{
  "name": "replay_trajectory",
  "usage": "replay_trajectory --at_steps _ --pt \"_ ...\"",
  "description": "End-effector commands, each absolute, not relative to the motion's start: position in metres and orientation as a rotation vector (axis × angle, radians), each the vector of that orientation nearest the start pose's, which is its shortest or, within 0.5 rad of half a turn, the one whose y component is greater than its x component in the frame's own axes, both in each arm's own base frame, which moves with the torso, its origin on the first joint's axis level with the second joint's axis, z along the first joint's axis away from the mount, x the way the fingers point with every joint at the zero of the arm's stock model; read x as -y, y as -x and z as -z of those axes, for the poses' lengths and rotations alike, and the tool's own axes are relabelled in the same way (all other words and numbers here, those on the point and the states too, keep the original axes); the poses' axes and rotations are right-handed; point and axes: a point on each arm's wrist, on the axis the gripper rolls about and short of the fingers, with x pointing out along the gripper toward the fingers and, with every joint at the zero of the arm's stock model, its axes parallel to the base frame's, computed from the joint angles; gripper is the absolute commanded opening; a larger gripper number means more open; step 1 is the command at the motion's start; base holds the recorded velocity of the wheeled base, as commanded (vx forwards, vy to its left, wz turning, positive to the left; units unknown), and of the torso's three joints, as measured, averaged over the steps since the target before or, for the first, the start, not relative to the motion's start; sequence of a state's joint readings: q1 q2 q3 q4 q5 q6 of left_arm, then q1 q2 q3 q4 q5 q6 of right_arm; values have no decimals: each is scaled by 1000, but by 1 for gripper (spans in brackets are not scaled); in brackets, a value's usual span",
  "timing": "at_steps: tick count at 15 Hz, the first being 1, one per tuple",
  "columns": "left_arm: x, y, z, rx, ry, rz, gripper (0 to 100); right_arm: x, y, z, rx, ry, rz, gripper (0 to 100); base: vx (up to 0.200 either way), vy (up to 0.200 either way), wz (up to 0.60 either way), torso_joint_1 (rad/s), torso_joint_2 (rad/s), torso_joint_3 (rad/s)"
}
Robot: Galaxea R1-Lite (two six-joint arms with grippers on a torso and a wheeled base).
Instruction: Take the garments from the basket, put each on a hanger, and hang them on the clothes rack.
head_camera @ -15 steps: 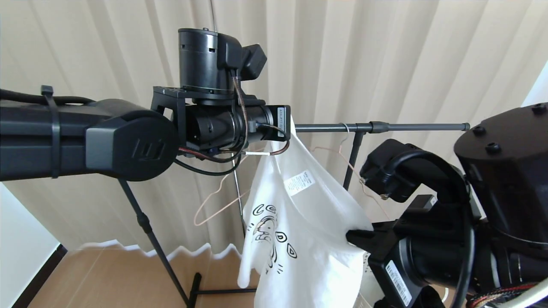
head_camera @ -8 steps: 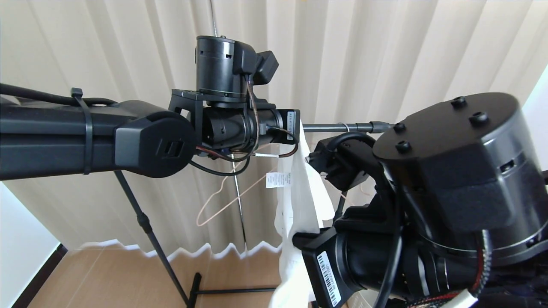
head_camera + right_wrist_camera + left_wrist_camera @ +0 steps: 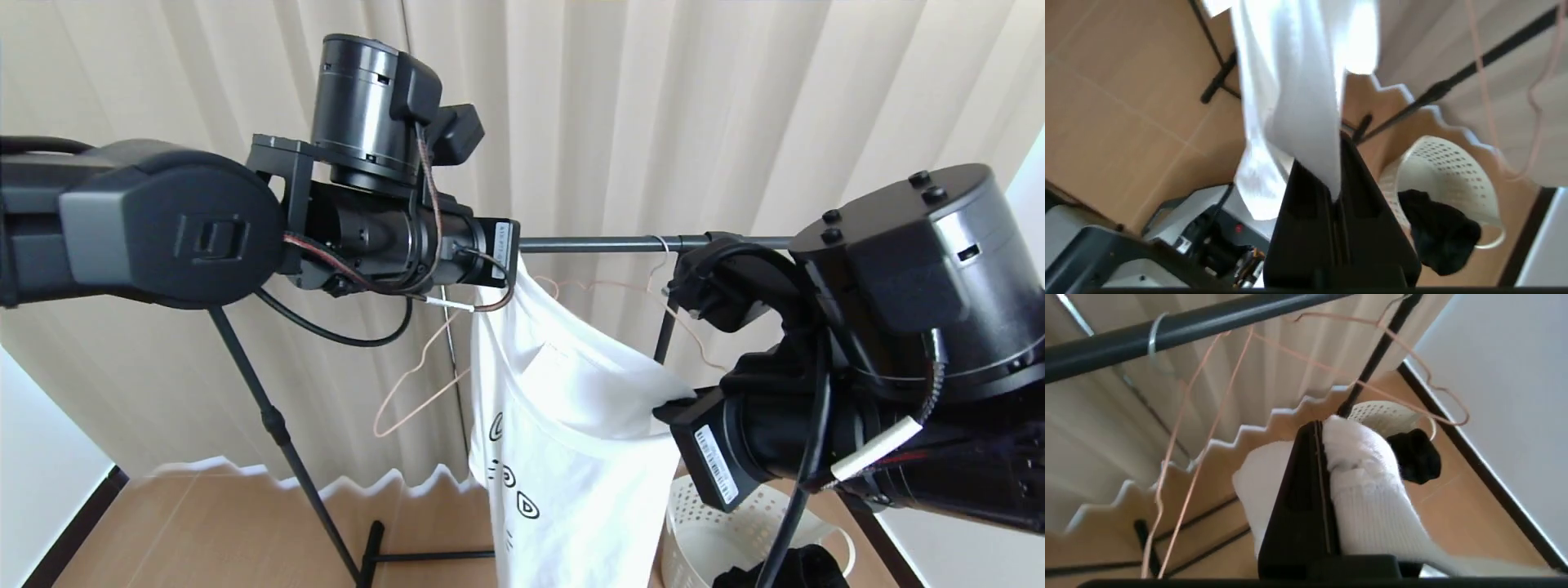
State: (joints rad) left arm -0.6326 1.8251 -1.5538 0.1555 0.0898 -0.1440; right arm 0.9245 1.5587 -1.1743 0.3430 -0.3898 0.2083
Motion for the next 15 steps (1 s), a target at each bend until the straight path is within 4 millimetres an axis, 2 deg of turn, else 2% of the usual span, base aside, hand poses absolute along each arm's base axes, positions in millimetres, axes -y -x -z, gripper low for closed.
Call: replay_trajectory --at_steps 1,2,4,5,7,8,9,11,15 --pt "189 -270 -288 -455 -30 440 0 -195 -178 -240 -619 228 -383 0 0 0 0 0 0 0" --pt "186 -266 -288 -466 -37 429 0 -198 -188 -237 -614 215 -359 0 0 0 0 0 0 0" --pt "171 -244 -278 -535 -86 417 0 -203 -215 -229 -587 180 -302 0 0 0 0 0 0 0" --pt "162 -225 -263 -595 -158 433 0 -213 -235 -222 -569 156 -284 0 0 0 0 0 0 0" --pt "165 -205 -242 -658 -219 472 0 -232 -258 -216 -517 116 -283 0 0 0 0 0 0 0" --pt "165 -203 -240 -664 -225 476 0 -234 -260 -215 -511 112 -284 0 0 0 0 0 0 0" --pt "174 -191 -224 -711 -268 513 0 -247 -274 -212 -456 76 -287 0 0 0 0 0 0 0" --pt "188 -180 -214 -745 -279 562 0 -259 -285 -212 -389 31 -298 0 0 0 0 0 0 0" --pt "226 -162 -207 -788 -196 627 0 -270 -286 -220 -303 -75 -323 0 0 0 0 0 0 0"
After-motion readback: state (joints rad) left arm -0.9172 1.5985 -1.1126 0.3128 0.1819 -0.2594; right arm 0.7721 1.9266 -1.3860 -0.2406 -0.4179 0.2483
